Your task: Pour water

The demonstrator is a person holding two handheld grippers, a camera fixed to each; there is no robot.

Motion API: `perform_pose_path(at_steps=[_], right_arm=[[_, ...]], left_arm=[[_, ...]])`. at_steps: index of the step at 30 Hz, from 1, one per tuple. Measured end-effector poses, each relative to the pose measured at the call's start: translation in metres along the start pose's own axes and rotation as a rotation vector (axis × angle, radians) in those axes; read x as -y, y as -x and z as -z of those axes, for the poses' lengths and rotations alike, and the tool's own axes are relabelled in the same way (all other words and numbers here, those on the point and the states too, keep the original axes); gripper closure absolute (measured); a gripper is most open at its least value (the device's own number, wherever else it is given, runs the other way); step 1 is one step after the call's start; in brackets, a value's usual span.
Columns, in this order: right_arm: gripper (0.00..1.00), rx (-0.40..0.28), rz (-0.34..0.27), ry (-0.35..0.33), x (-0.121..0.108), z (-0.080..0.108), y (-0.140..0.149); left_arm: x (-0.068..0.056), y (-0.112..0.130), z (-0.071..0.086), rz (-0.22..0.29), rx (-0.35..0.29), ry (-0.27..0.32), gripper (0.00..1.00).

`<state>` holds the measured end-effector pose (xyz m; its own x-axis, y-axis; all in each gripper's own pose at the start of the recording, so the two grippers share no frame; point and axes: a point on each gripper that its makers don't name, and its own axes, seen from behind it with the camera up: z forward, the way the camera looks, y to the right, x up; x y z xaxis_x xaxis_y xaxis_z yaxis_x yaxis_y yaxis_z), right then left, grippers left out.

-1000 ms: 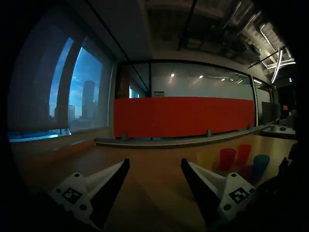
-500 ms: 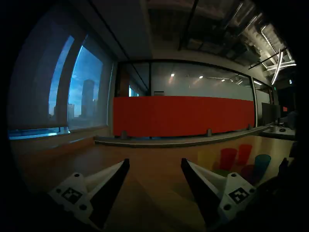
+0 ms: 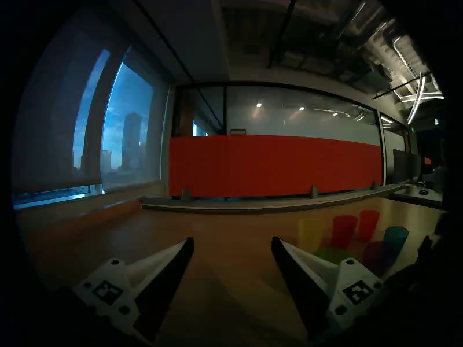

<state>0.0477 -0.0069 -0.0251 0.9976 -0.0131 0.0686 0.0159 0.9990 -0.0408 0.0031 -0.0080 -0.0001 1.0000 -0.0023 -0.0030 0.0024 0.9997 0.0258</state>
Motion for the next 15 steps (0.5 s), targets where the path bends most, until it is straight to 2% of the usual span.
perform_pose_path(at_steps=[15], right_arm=[[0.00,-0.010,-0.013,-0.050,0.003,-0.005,0.024]], left_arm=[[-0.003,0.002,-0.002,-0.001,0.003,0.016,0.01]])
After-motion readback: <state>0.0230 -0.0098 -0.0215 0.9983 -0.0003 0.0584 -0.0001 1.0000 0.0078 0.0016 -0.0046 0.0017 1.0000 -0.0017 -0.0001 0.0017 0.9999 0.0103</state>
